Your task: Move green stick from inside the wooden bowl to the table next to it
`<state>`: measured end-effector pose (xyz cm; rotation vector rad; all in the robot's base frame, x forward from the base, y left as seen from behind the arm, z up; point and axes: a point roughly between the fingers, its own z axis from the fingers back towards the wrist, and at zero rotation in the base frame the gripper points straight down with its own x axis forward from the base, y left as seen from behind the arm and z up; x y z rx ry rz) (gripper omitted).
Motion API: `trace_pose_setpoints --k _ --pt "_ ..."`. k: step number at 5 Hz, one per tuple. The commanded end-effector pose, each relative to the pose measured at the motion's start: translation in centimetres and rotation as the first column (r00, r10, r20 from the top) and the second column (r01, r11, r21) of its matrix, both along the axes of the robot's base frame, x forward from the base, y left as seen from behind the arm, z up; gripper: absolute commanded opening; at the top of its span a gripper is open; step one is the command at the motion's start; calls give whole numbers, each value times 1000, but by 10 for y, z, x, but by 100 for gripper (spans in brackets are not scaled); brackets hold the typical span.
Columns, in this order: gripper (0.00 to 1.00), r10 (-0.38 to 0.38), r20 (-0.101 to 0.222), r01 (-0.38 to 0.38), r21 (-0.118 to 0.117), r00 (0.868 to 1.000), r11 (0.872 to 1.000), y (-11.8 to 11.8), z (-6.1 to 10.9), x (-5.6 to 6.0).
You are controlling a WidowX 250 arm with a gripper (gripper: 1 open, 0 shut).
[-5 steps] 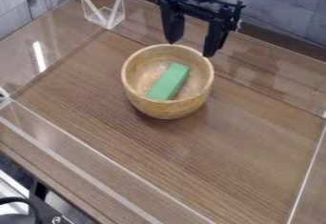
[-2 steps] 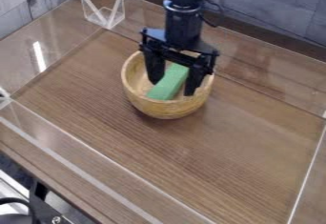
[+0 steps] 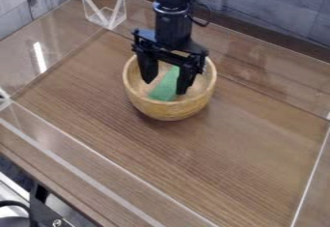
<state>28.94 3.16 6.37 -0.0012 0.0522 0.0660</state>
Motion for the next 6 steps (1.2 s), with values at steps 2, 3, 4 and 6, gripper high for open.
trace_pose_setpoints --k 2,3,4,6 --pt "100 -72 47 72 0 996 997 -11 1 0" --pt "100 -40 60 40 1 997 999 -12 1 -2" --pt "100 48 74 -48 2 996 999 -9 5 5" --pt "100 166 104 -168 4 981 986 1 18 15"
